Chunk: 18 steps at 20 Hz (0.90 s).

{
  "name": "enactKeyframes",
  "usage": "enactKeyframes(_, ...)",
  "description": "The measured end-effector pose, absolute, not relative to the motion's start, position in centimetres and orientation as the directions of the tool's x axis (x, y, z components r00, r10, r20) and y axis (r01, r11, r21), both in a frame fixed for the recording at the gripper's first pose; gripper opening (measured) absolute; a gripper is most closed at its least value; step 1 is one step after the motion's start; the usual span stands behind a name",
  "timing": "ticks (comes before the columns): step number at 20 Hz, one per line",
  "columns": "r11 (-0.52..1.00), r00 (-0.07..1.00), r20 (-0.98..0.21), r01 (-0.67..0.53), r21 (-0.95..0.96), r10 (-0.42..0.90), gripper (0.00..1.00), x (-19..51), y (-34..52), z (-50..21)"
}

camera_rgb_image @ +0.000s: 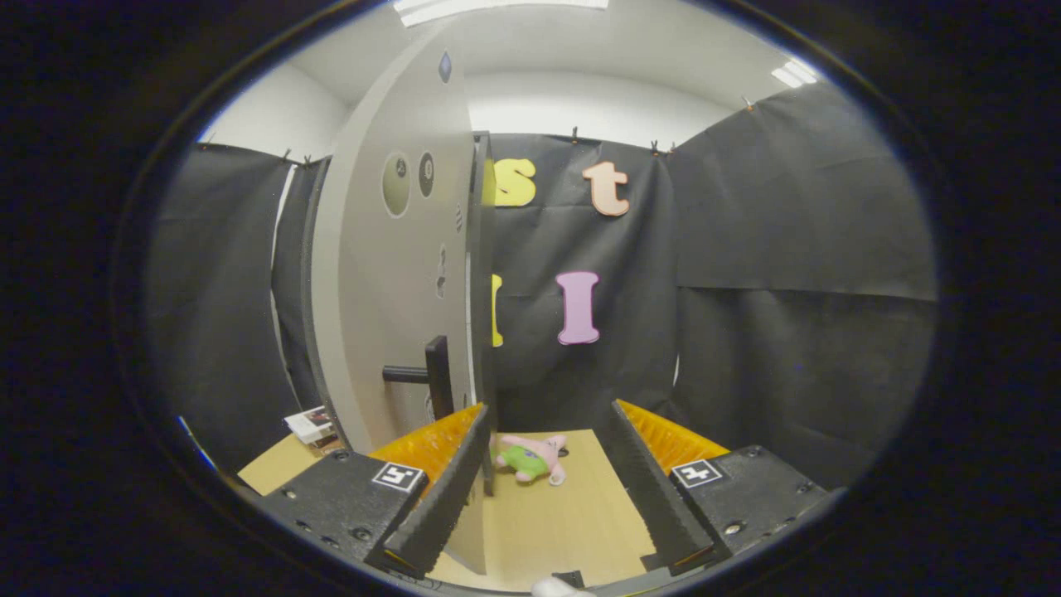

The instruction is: Open the shoe cabinet door, grab the shoes and put them into the shoe cabinet, then close the shoe cabinet door.

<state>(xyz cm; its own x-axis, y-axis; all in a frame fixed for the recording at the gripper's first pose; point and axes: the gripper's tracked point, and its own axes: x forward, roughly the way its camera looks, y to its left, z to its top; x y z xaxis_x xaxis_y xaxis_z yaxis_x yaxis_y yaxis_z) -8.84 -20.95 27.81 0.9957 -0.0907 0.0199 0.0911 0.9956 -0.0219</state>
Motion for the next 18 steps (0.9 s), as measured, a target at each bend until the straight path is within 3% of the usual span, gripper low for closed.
enactKeyframes(10, 0.995, 0.995, -0.007, 0.097, -0.009, -0.097, 0.94, -9.8, -14.4, 27.3)
enactKeyframes(18, 1.0, 0.999, -0.034, -0.024, -0.006, 0.024, 0.94, -7.9, -3.7, 26.7)
